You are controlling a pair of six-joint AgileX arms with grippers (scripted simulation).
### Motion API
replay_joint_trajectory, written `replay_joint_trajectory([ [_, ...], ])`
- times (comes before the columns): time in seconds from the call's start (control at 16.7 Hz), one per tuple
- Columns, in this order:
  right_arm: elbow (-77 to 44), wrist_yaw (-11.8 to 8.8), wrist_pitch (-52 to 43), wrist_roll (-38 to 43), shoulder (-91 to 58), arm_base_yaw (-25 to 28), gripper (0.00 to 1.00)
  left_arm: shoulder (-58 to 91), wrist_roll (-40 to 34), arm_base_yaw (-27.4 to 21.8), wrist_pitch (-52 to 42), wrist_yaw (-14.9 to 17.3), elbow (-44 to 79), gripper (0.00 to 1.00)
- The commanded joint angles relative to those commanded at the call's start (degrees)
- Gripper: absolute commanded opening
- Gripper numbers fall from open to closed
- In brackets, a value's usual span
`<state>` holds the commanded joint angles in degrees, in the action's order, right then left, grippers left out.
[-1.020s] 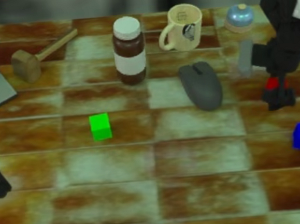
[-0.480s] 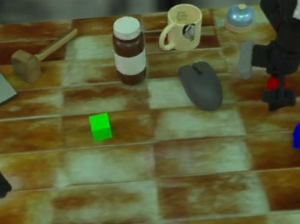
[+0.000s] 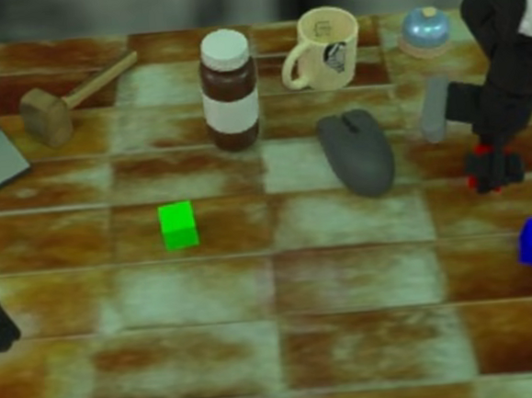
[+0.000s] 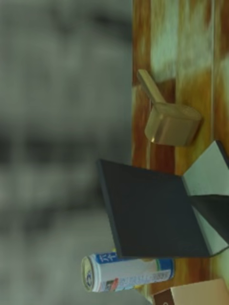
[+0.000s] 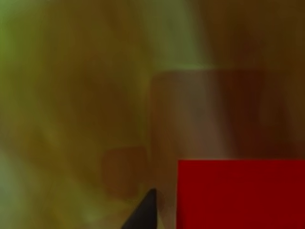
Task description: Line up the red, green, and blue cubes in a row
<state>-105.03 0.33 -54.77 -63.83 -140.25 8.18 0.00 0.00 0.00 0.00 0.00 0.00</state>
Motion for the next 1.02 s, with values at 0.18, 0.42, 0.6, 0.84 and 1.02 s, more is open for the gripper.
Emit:
replay_joint_trajectory([
  [0.18, 0.0, 0.0, 0.0, 0.0, 0.0, 0.0, 0.0, 0.0, 0.0, 0.0, 0.0, 0.0, 0.0, 1.0],
  [0.42, 0.0, 0.0, 0.0, 0.0, 0.0, 0.0, 0.0, 0.0, 0.0, 0.0, 0.0, 0.0, 0.0, 1.0],
  [0.6, 0.3, -0.3, -2.0, 1.1, 2.4, 0.0, 0.0, 0.0, 0.0, 0.0, 0.0, 0.0, 0.0, 1.0],
  [0.84, -3.2, -0.4, -6.4, 1.0, 3.6, 0.2, 0.0, 0.0, 0.0, 0.0, 0.0, 0.0, 0.0, 1.0],
  [1.02, -7.3, -0.4, -13.2, 1.0, 5.4, 0.4, 0.0, 0.0, 0.0, 0.0, 0.0, 0.0, 0.0, 1.0],
])
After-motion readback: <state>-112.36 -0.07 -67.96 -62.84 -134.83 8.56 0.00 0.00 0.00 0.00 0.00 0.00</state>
